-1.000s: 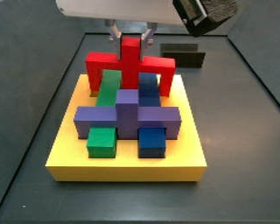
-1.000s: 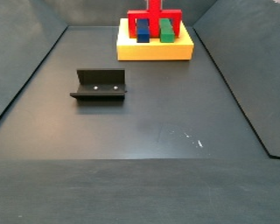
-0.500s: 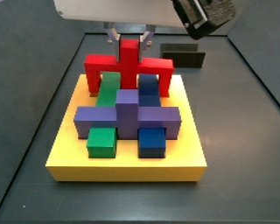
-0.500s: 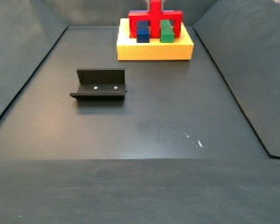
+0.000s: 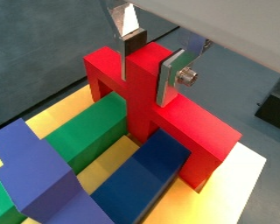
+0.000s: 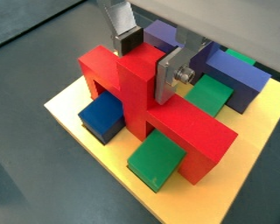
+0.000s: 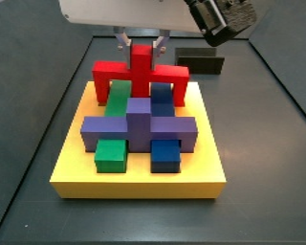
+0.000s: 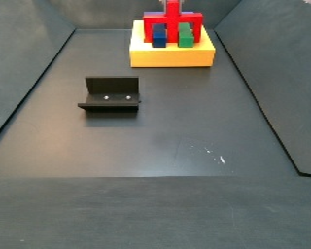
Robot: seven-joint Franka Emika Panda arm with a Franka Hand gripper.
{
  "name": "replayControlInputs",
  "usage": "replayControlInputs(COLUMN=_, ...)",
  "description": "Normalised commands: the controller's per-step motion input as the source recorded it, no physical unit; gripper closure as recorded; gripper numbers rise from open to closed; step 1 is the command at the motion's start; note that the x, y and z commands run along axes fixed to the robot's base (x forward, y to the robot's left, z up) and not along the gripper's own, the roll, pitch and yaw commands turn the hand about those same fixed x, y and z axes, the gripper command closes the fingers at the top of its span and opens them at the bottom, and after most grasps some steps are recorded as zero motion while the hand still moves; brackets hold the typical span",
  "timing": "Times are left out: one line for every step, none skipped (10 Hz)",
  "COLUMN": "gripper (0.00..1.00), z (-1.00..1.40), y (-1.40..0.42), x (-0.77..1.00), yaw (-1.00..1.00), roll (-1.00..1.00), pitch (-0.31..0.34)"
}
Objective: Pick up the red object. Move up. Move to above the board. Insert the red object.
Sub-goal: Insert the red object.
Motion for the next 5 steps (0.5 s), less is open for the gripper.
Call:
replayControlInputs(gripper=1.00, z=-0.27, y=0.00, x=0.21, yaw=-0.03, roll=0.09, pitch=0.000)
replayControlInputs(gripper=1.00, z=-0.24, y=0.00, x=0.17, yaw=-0.01, roll=0.07, pitch=0.000)
replayControlInputs(gripper=1.00, z=-0.27, y=0.00, x=0.09, yaw=0.00, roll=0.08, pitch=-0.004)
replayControlInputs(gripper=1.00, z=-0.37, y=0.00, x=0.00, yaw=0.00, roll=0.03, pitch=-0.109)
replayControlInputs(gripper=1.00, z=-0.49, y=0.04, x=0.00, yaw=0.00, roll=0.00, pitch=-0.193)
